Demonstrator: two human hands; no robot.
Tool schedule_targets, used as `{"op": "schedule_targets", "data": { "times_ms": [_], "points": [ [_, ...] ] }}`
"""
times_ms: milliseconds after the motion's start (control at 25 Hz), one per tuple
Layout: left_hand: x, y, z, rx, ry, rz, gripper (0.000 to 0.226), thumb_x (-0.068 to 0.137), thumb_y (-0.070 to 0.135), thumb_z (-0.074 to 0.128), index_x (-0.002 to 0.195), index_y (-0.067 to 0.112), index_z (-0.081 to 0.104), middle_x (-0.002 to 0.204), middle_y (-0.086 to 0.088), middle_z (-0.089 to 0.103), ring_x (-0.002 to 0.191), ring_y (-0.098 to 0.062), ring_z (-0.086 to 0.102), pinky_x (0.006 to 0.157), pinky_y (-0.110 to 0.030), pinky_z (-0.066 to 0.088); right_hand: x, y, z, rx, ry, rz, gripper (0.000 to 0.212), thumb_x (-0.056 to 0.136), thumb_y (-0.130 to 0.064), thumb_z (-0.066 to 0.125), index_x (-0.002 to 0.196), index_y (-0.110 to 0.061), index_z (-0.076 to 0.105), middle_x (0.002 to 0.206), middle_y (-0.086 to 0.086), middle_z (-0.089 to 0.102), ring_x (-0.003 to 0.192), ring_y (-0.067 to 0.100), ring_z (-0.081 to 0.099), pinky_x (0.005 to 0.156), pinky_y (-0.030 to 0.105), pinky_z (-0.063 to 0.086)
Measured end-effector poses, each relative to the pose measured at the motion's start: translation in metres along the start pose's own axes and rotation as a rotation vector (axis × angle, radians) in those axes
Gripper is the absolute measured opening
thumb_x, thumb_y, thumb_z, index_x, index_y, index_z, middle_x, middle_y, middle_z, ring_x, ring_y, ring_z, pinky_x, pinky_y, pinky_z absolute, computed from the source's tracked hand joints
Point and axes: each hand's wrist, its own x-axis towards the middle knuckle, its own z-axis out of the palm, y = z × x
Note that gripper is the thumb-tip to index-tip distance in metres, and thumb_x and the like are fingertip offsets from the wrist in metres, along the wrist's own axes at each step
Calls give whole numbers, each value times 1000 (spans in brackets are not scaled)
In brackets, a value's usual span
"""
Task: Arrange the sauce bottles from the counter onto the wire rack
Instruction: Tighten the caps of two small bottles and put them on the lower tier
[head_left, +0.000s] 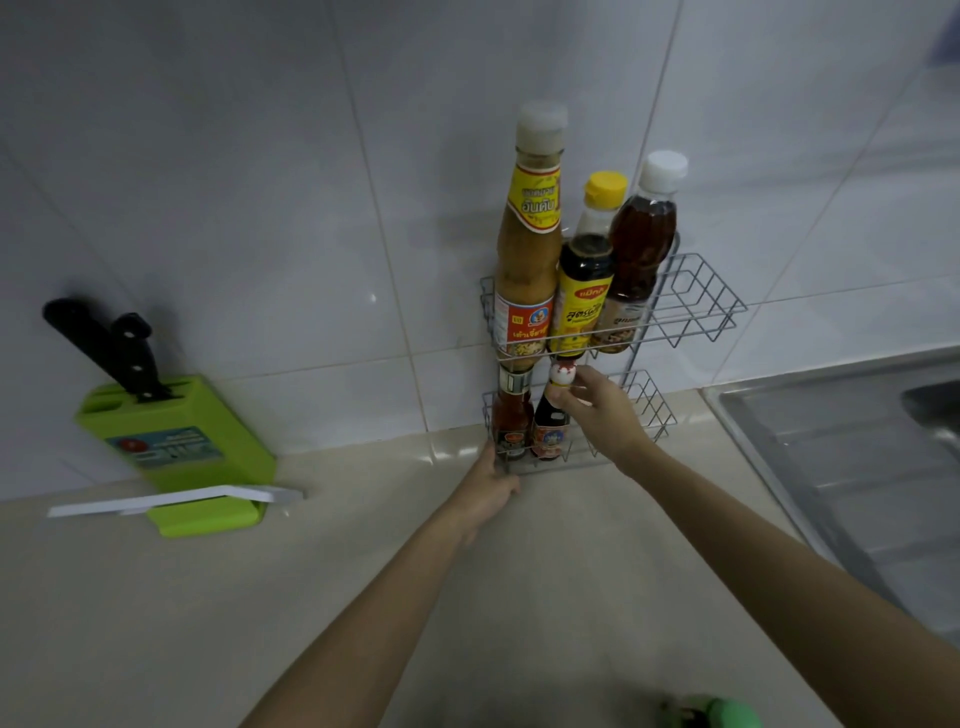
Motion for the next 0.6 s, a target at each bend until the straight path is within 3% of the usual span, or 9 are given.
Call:
{"op": "schedule_targets", "data": {
  "times_ms": [160,400,520,600],
  "points": [
    [3,-1,-4,45,-4,-24,75,83,-7,44,150,21,26,149,-4,43,137,-23,39,111,-35,34,-5,6,1,50,-52,75,39,93,-22,60,129,-9,52,128,10,61,119,27,58,100,46,49],
    [3,1,-4,46,-19,-18,74,83,-9,44,149,21,29,147,-3,45,131,-19,43,90,-22,37,-1,1,5,-157,10,32,35,93,-29,58,119,-6,54,121,13,64,108,28,63,80,35,50],
    [5,-1,-5,42,-34,-9,74,86,-9,45,151,19,25,149,-3,43,133,-18,43,88,-18,41,5,0,9,-308,24,-13,29,96,-27,52,111,-3,53,112,18,66,100,34,64,74,37,49],
    [6,-4,-5,51,-45,1,77,86,-10,46,153,19,19,153,-2,38,138,-17,38,95,-20,40,8,0,10,-365,7,-26,26,98,-24,49,109,-1,51,110,20,66,99,37,62,74,40,49]
  ]
}}
